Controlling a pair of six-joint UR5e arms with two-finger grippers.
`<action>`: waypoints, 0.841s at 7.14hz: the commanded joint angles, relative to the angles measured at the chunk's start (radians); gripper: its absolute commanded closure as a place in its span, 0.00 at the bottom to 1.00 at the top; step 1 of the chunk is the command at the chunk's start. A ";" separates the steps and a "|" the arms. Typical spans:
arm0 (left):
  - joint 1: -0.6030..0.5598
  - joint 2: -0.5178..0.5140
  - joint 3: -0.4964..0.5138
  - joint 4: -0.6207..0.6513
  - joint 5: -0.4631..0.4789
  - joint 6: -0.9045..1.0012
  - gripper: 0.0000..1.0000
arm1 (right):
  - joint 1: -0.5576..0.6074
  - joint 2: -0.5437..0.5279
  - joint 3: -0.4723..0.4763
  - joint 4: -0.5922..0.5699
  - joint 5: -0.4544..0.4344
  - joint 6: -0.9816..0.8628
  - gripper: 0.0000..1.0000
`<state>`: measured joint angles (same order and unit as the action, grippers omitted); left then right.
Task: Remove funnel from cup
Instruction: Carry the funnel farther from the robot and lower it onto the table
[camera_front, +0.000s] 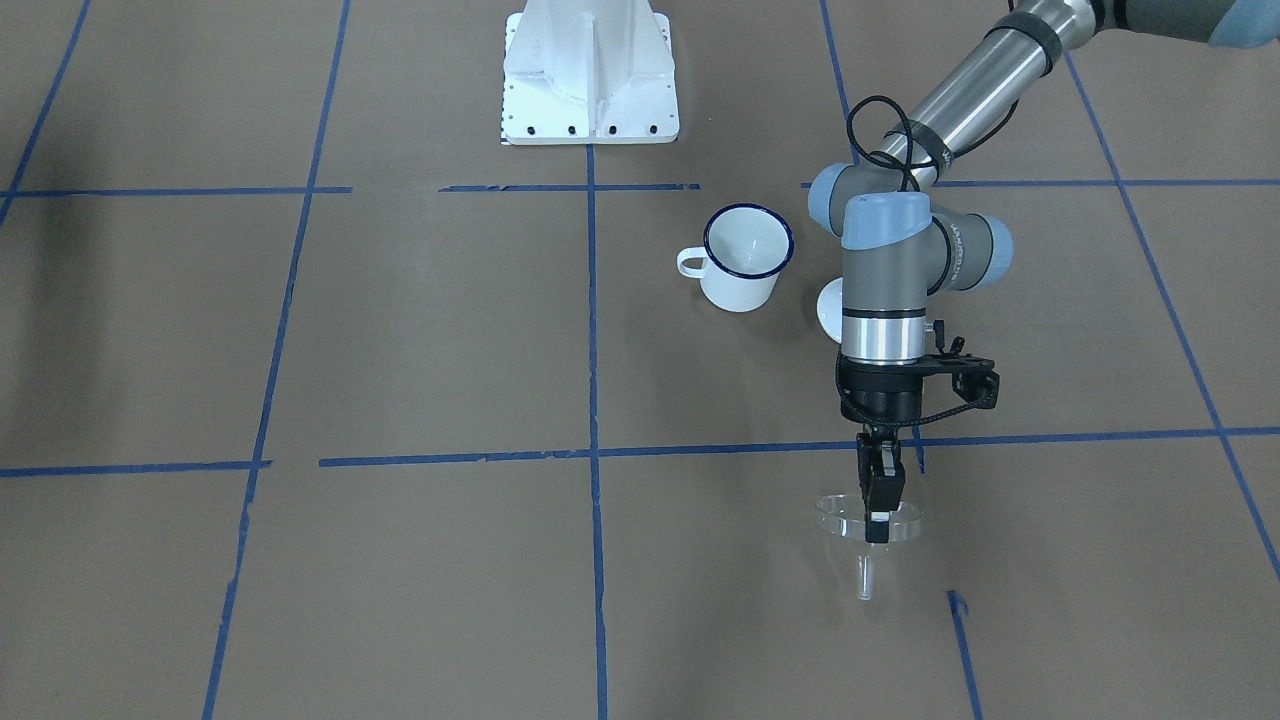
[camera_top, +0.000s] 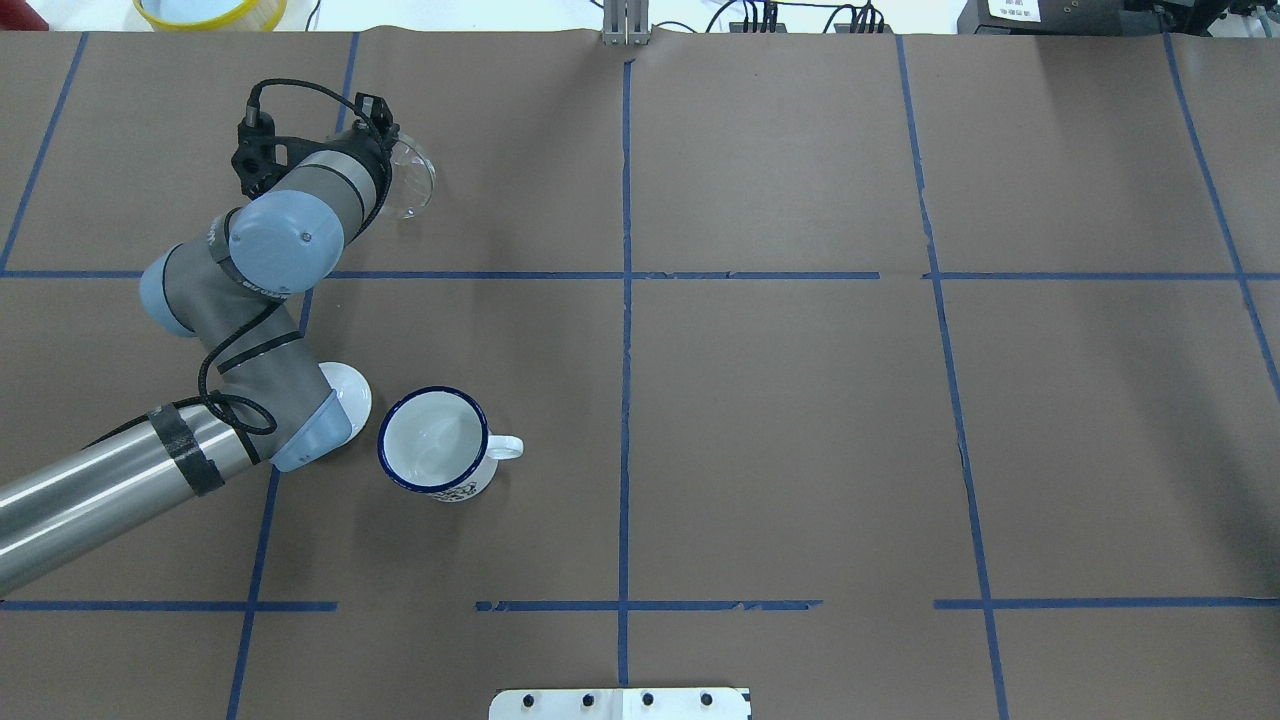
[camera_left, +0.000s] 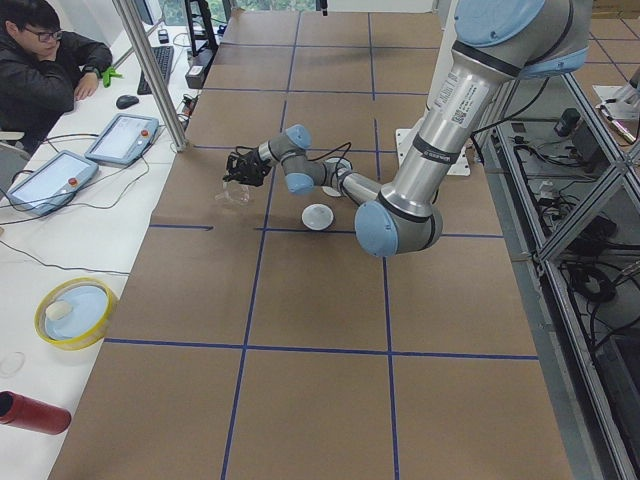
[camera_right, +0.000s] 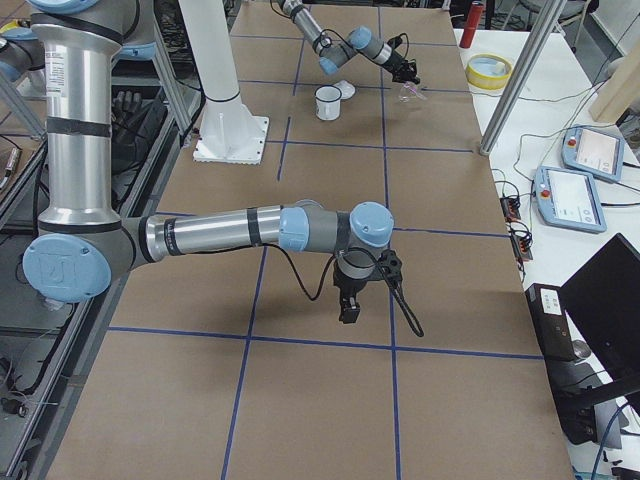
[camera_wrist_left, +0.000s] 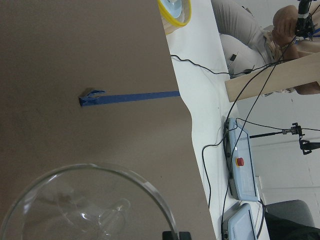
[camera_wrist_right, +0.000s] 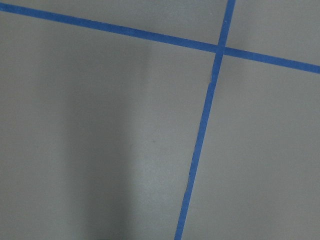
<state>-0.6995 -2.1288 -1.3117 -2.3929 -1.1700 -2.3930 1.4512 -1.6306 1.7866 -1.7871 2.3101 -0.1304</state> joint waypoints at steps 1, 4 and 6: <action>0.000 0.001 -0.003 -0.002 0.000 0.047 0.00 | 0.000 0.000 0.000 0.000 0.000 0.000 0.00; -0.002 0.004 -0.011 -0.003 -0.010 0.145 0.00 | 0.000 0.000 0.000 0.000 0.000 0.000 0.00; 0.003 0.012 -0.040 0.011 -0.016 0.240 0.00 | 0.000 0.000 0.000 0.000 0.000 0.000 0.00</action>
<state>-0.6990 -2.1224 -1.3311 -2.3918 -1.1818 -2.2044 1.4512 -1.6301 1.7868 -1.7872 2.3102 -0.1304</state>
